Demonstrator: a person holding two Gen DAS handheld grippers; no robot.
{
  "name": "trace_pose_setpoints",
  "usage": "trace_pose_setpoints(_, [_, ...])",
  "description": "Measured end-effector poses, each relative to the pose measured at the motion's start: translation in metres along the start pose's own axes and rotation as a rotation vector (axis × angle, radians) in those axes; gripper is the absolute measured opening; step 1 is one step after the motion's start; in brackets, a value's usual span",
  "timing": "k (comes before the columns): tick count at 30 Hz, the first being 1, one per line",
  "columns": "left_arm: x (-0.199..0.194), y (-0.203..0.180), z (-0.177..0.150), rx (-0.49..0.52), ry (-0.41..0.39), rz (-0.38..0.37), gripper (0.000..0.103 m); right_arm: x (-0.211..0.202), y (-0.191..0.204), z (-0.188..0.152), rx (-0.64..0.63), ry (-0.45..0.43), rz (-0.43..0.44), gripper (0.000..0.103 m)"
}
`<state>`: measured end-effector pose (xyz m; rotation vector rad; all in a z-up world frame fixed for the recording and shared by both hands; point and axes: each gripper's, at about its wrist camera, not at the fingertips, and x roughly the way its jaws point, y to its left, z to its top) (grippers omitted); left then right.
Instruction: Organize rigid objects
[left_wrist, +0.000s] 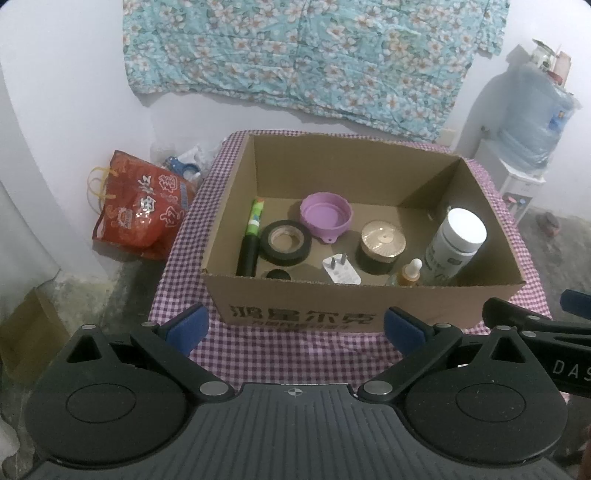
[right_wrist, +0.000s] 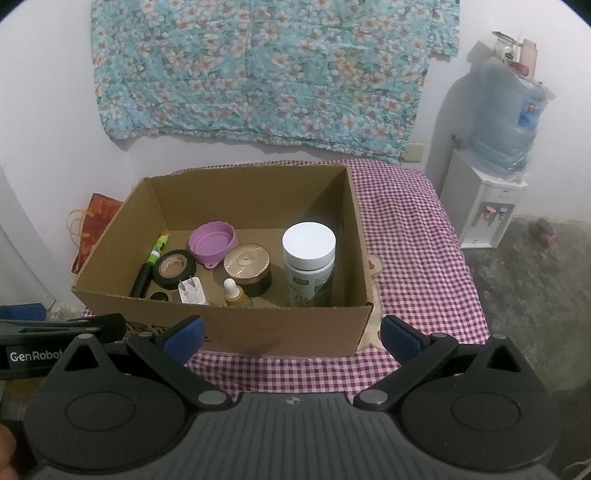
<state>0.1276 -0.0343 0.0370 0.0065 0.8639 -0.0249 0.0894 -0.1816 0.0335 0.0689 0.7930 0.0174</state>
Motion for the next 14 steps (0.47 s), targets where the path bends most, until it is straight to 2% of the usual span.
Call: trace_pose_setpoints(14, [0.0001, -0.0001, 0.0003, 0.000, 0.006, 0.001, 0.102, -0.0004, 0.0006, -0.0003, 0.003, 0.001, 0.001, 0.103])
